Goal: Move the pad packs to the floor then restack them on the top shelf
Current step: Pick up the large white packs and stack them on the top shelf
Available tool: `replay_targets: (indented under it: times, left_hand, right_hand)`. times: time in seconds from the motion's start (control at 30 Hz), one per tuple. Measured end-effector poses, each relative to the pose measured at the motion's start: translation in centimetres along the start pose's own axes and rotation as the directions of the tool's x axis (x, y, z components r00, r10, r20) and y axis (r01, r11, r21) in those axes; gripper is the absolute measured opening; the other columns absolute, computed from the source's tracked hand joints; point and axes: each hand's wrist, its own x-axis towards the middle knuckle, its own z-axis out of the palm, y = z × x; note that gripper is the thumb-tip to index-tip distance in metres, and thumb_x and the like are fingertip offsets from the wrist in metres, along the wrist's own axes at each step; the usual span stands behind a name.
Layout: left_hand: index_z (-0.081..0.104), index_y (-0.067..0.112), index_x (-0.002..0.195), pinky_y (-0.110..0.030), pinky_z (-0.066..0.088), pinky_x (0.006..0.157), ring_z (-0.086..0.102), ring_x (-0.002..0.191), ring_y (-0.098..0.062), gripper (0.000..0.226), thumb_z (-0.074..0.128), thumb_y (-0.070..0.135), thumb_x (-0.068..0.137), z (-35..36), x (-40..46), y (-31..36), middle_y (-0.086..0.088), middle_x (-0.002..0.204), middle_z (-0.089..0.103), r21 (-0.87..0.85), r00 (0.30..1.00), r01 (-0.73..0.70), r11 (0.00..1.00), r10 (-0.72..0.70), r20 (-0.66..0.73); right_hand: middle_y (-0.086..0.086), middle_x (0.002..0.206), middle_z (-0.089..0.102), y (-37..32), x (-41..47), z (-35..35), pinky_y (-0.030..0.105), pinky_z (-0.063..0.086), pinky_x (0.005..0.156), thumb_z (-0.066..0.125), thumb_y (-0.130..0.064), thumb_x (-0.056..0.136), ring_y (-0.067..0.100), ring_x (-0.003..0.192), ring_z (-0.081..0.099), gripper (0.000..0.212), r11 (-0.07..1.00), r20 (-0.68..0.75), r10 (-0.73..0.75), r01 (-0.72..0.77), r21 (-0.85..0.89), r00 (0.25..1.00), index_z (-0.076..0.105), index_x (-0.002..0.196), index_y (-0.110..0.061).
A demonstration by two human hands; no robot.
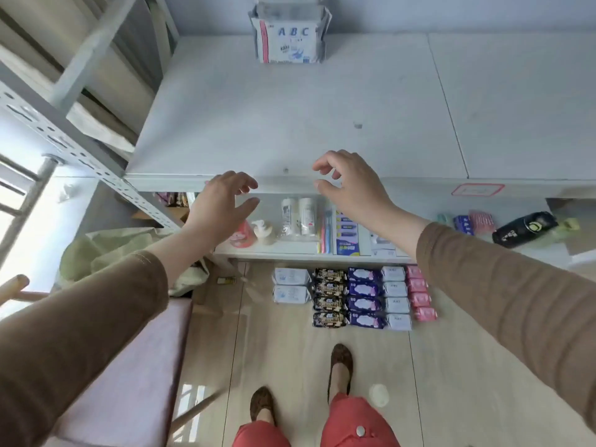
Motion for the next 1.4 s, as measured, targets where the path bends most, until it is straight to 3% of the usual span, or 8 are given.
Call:
replay_targets:
  times: [0.13,0.3,0.5,0.6,0.77,1.0,1.23,1.4]
  left_hand:
    - [0.066,0.024,0.105,-0.035,0.052,0.077,0.058,0.09,-0.011,0.019,0.065,0.03,0.088,4.0,-6.0,-2.8,0.008,0.098,0.063,-0.089,0.995,0.001,0.996,0.007,0.095]
    - [0.067,0.021,0.102,-0.038,0.051,0.082,0.059,0.096,-0.018,0.018,0.066,0.028,0.085,12.7,-13.4,-8.2,0.003,0.101,0.062,-0.12,0.948,0.15,0.981,-0.108,0.3]
    - [0.051,0.025,0.132,-0.036,0.047,0.095,0.054,0.112,-0.021,0.057,0.072,0.039,0.081,26.1,-18.9,-15.7,0.0,0.128,0.049,-0.036,0.791,0.367,0.929,-0.292,0.538]
    - [0.04,0.023,0.143,-0.038,0.04,0.106,0.043,0.13,-0.023,0.073,0.073,0.044,0.081,33.6,-19.9,-19.9,-0.005,0.14,0.043,0.011,0.73,0.423,0.906,-0.348,0.588]
    - [0.03,0.028,0.15,-0.043,0.037,0.107,0.038,0.134,-0.029,0.082,0.073,0.047,0.082,44.5,-18.5,-26.7,-0.009,0.145,0.036,0.112,0.678,0.476,0.872,-0.445,0.585]
    - [0.021,0.025,0.153,-0.049,0.038,0.109,0.037,0.135,-0.034,0.087,0.071,0.041,0.085,55.8,-12.6,-33.5,-0.01,0.151,0.029,0.102,0.771,0.439,0.893,-0.432,0.467]
    - [0.011,0.041,0.154,-0.05,0.048,0.098,0.05,0.127,-0.039,0.09,0.069,0.043,0.086,63.0,-5.7,-36.3,-0.01,0.159,0.018,0.092,0.798,0.427,0.9,-0.422,0.429]
    - [0.003,0.045,0.154,-0.049,0.05,0.099,0.041,0.136,-0.04,0.102,0.075,0.036,0.081,65.9,-3.0,-36.9,-0.007,0.163,0.005,0.151,0.771,0.397,0.905,-0.418,0.481]
  right_hand:
    - [-0.013,0.097,0.061,0.6,-5.8,5.6,0.023,0.045,0.073,0.061,-0.024,0.092,0.008,0.088,0.056,0.016,0.996,0.0,0.068,-0.068,0.06,0.998,0.063,0.108,-0.027]
    - [-0.011,0.105,0.06,4.7,-13.0,16.1,0.026,0.049,0.076,0.065,-0.021,0.092,0.009,0.09,0.059,0.025,0.953,0.159,0.268,-0.286,0.105,0.95,0.059,0.116,-0.027]
    - [-0.002,0.128,0.055,13.1,-18.9,29.3,0.014,0.042,0.069,0.071,-0.023,0.089,0.015,0.103,0.059,0.053,0.782,0.302,0.539,-0.6,0.168,0.787,0.048,0.137,-0.022]
    - [0.0,0.136,0.052,18.4,-20.4,35.9,0.024,0.047,0.079,0.072,-0.023,0.089,0.016,0.111,0.059,0.062,0.728,0.336,0.599,-0.669,0.149,0.727,0.041,0.143,-0.022]
    - [0.007,0.142,0.048,27.7,-20.0,46.0,0.033,0.045,0.096,0.07,-0.016,0.087,0.024,0.125,0.054,0.065,0.732,0.321,0.638,-0.68,0.028,0.7,0.04,0.144,-0.017]
    - [0.015,0.14,0.044,37.2,-15.7,56.7,0.032,0.034,0.104,0.07,-0.009,0.083,0.03,0.131,0.042,0.07,0.826,0.255,0.559,-0.557,-0.087,0.789,0.038,0.145,-0.009]
    - [0.01,0.134,0.049,40.7,-13.6,63.0,0.042,0.036,0.099,0.07,-0.016,0.081,0.03,0.123,0.048,0.078,0.852,0.254,0.439,-0.309,-0.423,0.862,0.03,0.147,-0.015]
    - [0.013,0.139,0.038,41.1,-13.1,65.7,0.042,0.047,0.098,0.077,-0.017,0.075,0.034,0.128,0.042,0.084,0.865,0.226,0.384,-0.263,-0.427,0.895,0.031,0.144,-0.011]
